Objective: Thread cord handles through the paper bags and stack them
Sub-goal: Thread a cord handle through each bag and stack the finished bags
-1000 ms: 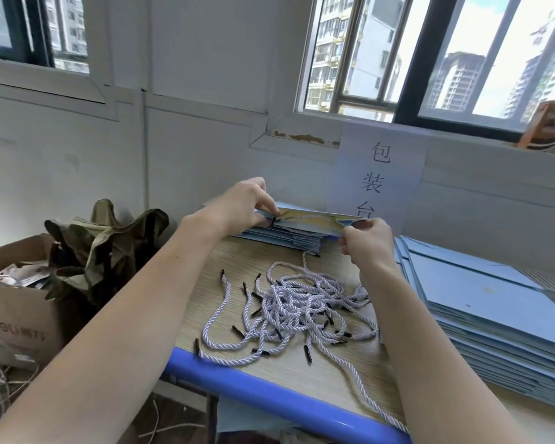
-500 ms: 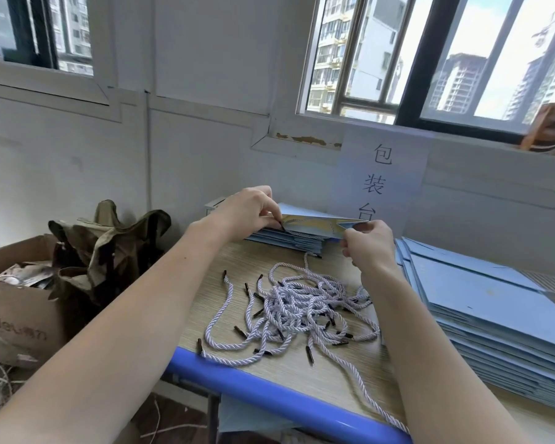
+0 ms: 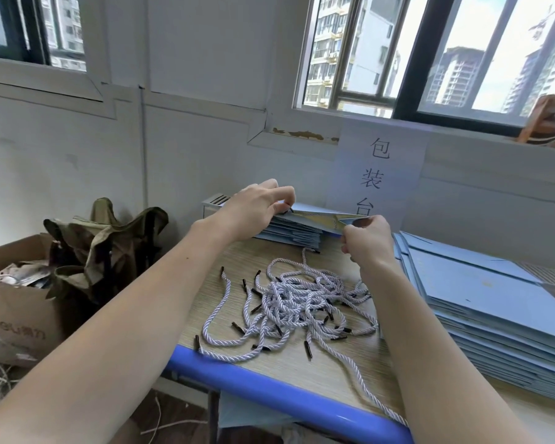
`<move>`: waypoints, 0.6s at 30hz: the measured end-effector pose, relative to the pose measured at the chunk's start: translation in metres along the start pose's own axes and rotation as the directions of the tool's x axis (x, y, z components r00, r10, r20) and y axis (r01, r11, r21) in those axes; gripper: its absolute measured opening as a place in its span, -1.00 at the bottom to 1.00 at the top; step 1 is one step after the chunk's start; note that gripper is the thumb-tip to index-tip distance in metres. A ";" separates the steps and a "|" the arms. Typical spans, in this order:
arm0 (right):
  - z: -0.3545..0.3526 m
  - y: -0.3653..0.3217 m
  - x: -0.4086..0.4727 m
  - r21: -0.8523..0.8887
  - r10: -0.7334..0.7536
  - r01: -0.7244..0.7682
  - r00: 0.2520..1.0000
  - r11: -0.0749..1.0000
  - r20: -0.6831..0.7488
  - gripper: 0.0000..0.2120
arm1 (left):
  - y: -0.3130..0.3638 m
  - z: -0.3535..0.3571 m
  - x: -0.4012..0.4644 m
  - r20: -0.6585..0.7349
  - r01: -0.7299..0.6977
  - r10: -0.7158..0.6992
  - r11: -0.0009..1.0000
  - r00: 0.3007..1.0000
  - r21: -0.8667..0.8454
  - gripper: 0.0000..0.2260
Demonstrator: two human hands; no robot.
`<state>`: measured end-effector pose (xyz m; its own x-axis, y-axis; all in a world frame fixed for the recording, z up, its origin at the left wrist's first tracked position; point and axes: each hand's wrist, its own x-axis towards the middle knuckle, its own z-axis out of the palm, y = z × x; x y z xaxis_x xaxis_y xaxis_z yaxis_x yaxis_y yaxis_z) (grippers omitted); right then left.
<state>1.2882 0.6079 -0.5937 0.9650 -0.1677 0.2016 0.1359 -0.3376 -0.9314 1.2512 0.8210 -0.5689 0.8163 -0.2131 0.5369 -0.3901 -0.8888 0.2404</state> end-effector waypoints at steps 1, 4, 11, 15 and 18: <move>0.000 -0.001 -0.001 -0.004 0.000 0.000 1.000 1.000 -0.005 -0.65 | 0.000 0.000 0.000 0.008 -0.003 0.003 1.000 1.000 0.006 -0.88; -0.002 -0.001 -0.003 -0.018 -0.004 0.003 1.000 1.000 -0.014 -0.75 | 0.002 0.001 -0.001 0.058 -0.002 -0.001 0.999 0.998 0.051 -0.90; -0.007 -0.001 -0.003 -0.058 -0.027 0.026 1.000 0.998 -0.012 -0.80 | 0.010 -0.001 -0.003 0.093 -0.034 0.028 0.997 0.995 0.066 -0.90; -0.004 -0.002 -0.004 0.014 -0.003 0.003 1.000 1.000 0.000 -0.79 | 0.009 0.006 0.001 0.038 -0.057 0.056 0.997 0.998 0.042 -0.92; -0.003 -0.004 -0.004 0.038 0.024 -0.025 1.000 0.999 0.017 -0.74 | 0.013 0.011 0.004 -0.085 -0.140 0.137 0.990 0.987 -0.026 -0.92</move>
<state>1.2828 0.6067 -0.5900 0.9717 -0.1597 0.1741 0.1206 -0.2982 -0.9469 1.2542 0.8046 -0.5723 0.7159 -0.2977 0.6316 -0.5115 -0.8393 0.1841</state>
